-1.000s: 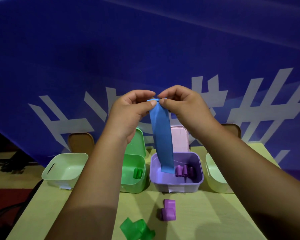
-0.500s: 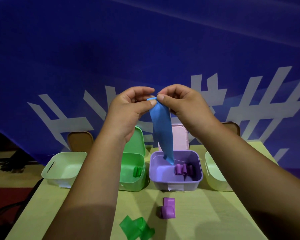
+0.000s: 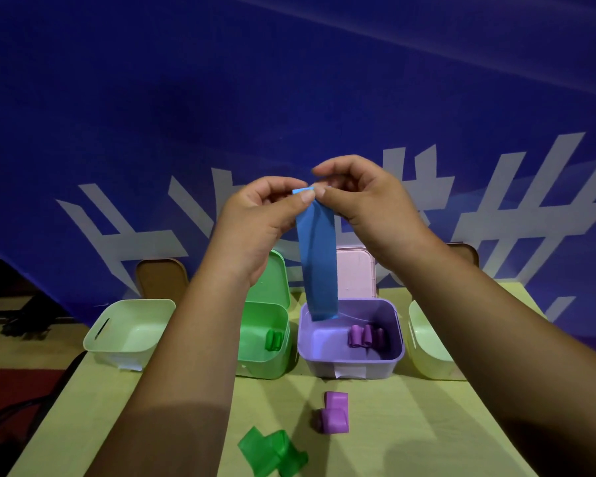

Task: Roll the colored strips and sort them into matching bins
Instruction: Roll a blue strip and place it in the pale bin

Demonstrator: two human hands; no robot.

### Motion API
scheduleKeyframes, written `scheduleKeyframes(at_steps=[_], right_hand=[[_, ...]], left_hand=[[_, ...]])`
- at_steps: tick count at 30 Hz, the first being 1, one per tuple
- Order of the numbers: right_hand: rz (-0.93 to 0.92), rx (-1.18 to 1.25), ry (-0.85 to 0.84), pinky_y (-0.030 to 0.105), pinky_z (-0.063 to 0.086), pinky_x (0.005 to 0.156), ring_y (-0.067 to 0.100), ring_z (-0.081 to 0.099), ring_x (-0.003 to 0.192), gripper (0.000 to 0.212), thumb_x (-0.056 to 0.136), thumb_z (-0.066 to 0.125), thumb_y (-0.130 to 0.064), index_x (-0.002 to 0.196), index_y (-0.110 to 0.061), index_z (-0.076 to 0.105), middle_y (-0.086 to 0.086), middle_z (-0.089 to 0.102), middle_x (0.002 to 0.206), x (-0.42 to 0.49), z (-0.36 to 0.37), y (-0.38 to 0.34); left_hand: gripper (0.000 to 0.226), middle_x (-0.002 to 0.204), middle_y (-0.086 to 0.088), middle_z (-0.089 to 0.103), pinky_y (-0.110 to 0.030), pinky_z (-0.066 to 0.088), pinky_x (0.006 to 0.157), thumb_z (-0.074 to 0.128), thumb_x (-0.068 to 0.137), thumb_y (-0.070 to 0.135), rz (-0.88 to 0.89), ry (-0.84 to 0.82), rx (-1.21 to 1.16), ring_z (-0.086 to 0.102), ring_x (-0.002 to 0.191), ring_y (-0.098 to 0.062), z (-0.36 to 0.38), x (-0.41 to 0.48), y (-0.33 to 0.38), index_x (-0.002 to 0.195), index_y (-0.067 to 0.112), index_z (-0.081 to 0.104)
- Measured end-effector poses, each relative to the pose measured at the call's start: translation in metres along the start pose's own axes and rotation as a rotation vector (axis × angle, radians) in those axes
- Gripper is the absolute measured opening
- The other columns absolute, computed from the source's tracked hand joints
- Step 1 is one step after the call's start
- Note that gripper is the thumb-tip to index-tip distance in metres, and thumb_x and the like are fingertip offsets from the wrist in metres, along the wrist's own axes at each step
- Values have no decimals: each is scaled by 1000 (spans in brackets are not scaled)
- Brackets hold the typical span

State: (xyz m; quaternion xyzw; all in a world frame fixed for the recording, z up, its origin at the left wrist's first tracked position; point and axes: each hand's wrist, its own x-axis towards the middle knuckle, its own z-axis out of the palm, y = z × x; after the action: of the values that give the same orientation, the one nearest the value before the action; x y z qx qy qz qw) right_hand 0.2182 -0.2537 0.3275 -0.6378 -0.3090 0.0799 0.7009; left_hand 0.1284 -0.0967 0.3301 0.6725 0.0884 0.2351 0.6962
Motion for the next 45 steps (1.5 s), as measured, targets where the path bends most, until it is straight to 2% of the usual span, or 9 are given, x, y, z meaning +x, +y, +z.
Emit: scheduleKeyframes(at_steps=[4, 10, 13, 18, 23, 28, 33, 39, 45], right_hand=[[-10, 46, -14, 36, 60, 98, 13, 72, 98, 22, 96, 75, 1, 114, -11, 71, 7, 78, 103, 1, 3, -1], [-6, 73, -34, 34, 60, 97, 16, 74, 100, 24, 95, 74, 3, 115, -9, 68, 5, 78, 102, 5, 5, 2], [61, 126, -20, 38, 60, 93, 25, 74, 101, 22, 97, 74, -4, 118, -10, 71, 13, 77, 107, 8, 7, 5], [90, 105, -9, 22, 54, 70, 9, 70, 81, 14, 100, 75, -15, 113, -10, 75, 2, 73, 86, 12, 10, 10], [62, 95, -6, 31, 52, 78, 12, 63, 82, 17, 97, 77, -12, 114, -14, 74, 2, 67, 85, 12, 10, 11], [48, 104, -5, 25, 56, 79, 8, 69, 84, 17, 97, 76, -7, 111, -14, 72, -4, 72, 85, 13, 10, 12], [32, 111, -13, 25, 61, 85, 8, 73, 89, 20, 97, 75, -3, 112, -14, 70, -6, 78, 91, 14, 8, 14], [85, 170, -27, 30, 56, 80, 12, 70, 92, 15, 100, 76, -21, 113, -13, 76, 4, 76, 98, 20, 11, 19], [63, 147, -6, 22, 49, 68, 4, 61, 72, 15, 99, 75, -11, 114, -11, 74, -11, 67, 73, 25, 14, 21]], left_hand=[[20, 114, -23, 79, -59, 59, 105, 84, 84, 16, 19, 12, 32, 75, 113, -44, -3, 4, 1, 103, 11, 79], [17, 112, -19, 80, -56, 59, 106, 85, 81, 15, 21, 29, 58, 75, 115, -42, -5, 6, 2, 98, 18, 83], [16, 104, -12, 81, -41, 63, 92, 84, 89, 6, 25, 37, 82, 77, 102, -30, -6, 7, 4, 98, 19, 82], [16, 83, 2, 76, -15, 51, 62, 79, 93, -1, 34, 39, 106, 68, 70, -3, -5, 7, 6, 105, 9, 79], [21, 95, -4, 76, -24, 57, 80, 80, 91, -3, 14, 14, 36, 71, 88, -12, -7, 8, 1, 107, 12, 79], [14, 109, -19, 79, -44, 61, 101, 79, 94, 3, -17, 37, -50, 76, 103, -30, -7, 7, -1, 108, 6, 77], [15, 110, -19, 79, -42, 63, 97, 78, 94, -1, -1, 52, -7, 76, 102, -29, -7, 11, -2, 107, 7, 77], [19, 89, 1, 76, -18, 53, 66, 77, 93, -4, 56, 41, 49, 69, 77, -6, -7, 15, 2, 104, 11, 77], [23, 89, 0, 73, -19, 53, 67, 78, 92, -6, 46, 54, 24, 67, 78, -7, -9, 17, -1, 109, 8, 77]])
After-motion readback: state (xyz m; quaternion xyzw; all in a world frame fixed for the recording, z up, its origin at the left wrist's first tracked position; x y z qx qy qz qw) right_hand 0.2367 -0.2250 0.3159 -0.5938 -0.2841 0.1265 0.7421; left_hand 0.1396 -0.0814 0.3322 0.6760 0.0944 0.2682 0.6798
